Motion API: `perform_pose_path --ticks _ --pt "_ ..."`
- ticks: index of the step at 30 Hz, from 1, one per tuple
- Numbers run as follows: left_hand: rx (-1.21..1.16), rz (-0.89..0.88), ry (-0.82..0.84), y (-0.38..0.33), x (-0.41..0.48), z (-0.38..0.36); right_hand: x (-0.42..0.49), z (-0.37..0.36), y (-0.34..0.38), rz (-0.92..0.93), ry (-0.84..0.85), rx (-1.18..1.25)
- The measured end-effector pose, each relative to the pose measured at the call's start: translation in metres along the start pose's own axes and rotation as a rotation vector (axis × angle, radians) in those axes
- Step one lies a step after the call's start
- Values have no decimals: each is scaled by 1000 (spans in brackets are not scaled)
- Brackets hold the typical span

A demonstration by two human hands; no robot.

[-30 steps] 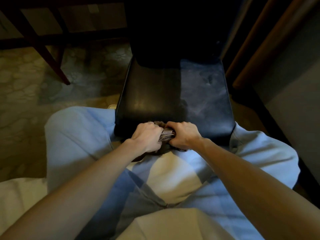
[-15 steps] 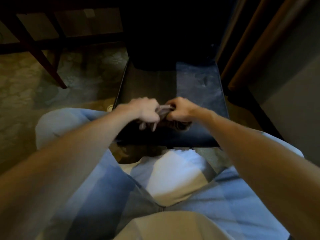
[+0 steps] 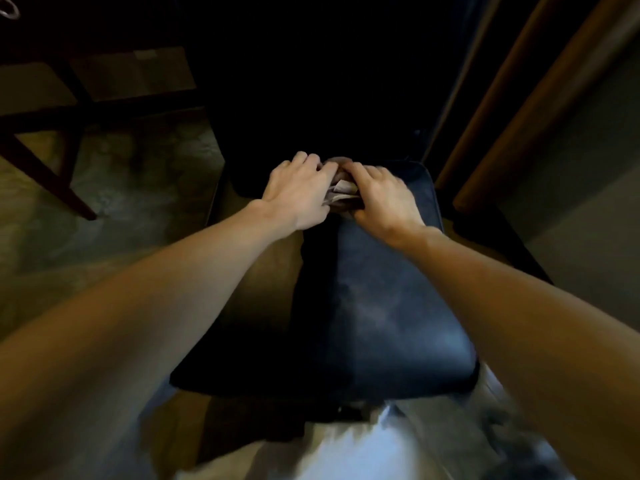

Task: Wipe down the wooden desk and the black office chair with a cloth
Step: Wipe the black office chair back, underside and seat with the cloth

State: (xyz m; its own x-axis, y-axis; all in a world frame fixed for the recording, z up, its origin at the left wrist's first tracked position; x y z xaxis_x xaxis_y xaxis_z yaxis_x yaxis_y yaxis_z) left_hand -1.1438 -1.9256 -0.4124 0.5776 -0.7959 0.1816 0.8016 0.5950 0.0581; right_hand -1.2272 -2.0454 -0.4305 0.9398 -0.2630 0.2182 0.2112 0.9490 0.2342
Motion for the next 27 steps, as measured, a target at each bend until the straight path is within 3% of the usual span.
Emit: perform_pose_path --ticks 6,11,18,27 --pt "63 81 -30 9 83 -39 79 -20 -46 112 -1 -154" --pt "230 -22 -8 8 124 -92 114 -67 -90 98 93 -150" --pt "-117 103 128 15 134 -145 130 -114 -111 -101 230 100" --pt "-127 32 253 -4 78 -103 71 -86 -77 -215 354 175"
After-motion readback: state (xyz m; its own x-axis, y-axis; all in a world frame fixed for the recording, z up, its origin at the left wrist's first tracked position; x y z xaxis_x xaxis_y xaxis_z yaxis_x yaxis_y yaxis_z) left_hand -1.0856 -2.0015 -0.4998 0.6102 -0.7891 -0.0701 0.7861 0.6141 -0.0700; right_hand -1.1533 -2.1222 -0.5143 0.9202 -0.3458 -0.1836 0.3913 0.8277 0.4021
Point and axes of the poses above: each hand's wrist, its own x-axis towards the middle knuckle, its own z-axis out of the back of the hand, y = z × x, the point moved 4 cm from there along x, towards the middle knuckle, and after that the axes turned 5 degrees about -y, right-handed, at the moved point
